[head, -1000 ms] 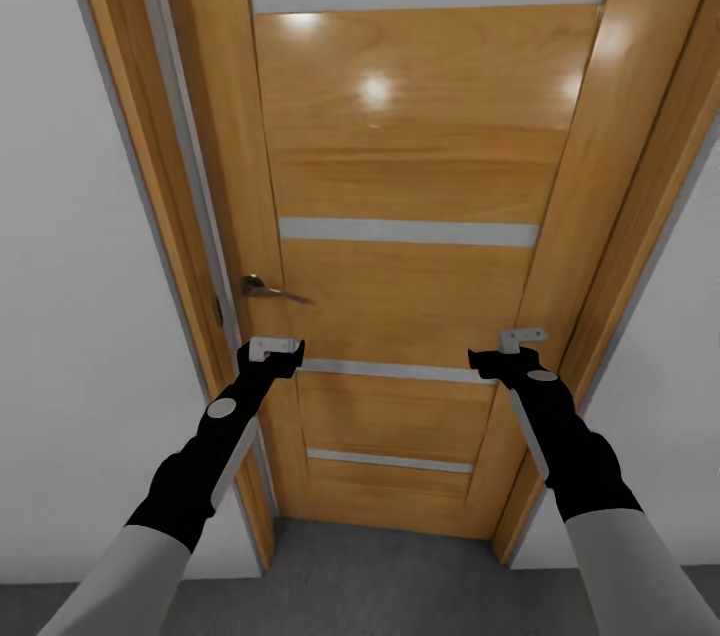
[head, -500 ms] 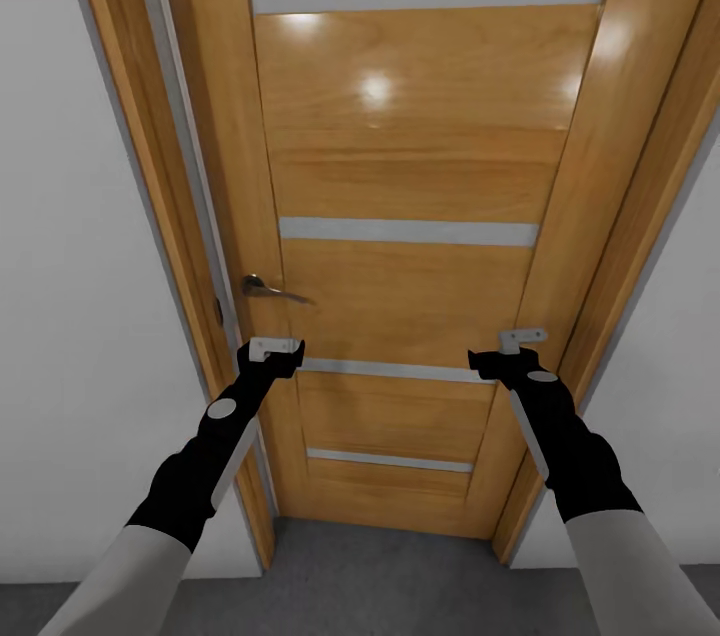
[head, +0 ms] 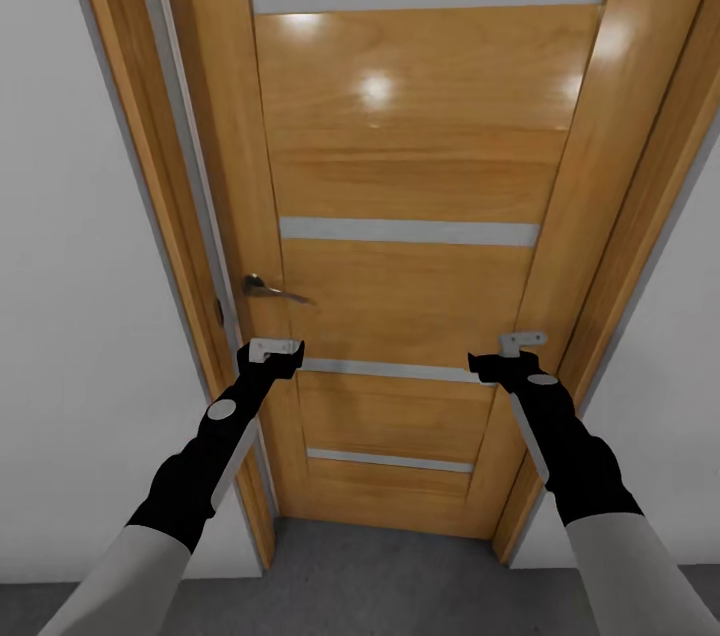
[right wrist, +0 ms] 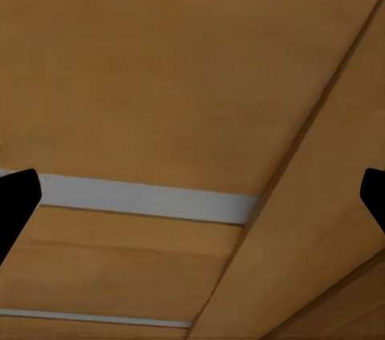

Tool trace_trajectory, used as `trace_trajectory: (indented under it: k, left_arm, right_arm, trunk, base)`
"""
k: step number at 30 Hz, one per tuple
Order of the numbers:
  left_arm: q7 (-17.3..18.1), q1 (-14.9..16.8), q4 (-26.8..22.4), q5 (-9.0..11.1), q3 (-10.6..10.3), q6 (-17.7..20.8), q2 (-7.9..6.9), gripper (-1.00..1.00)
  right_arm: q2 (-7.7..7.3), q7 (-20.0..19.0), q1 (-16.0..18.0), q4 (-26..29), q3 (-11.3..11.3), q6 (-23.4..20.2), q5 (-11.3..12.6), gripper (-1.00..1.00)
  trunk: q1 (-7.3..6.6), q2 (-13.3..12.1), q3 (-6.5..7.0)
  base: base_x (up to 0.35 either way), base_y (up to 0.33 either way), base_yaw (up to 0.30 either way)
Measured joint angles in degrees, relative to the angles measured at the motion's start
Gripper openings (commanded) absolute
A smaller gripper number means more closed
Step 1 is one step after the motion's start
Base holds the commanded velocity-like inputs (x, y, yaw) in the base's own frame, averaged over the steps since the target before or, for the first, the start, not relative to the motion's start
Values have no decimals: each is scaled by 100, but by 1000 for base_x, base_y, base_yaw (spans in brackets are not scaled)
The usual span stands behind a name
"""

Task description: Move the two storage containers from the living room to the garage. In the garage, place one container on the floor and stack the other container on top of it (either order is fine).

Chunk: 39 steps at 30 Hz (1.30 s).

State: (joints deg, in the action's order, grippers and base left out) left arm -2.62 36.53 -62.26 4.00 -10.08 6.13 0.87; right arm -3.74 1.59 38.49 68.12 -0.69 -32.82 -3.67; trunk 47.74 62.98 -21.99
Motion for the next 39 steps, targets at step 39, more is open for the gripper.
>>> trace_trajectory:
  k: [39]
  left_arm:
    - [-30,0,-39,18,1,0,1,100]
  right_arm:
    - [642,365,-879,-2738,4,2341,24,100]
  trunk:
    - [0,0,0]
  base:
    - [74,0,0]
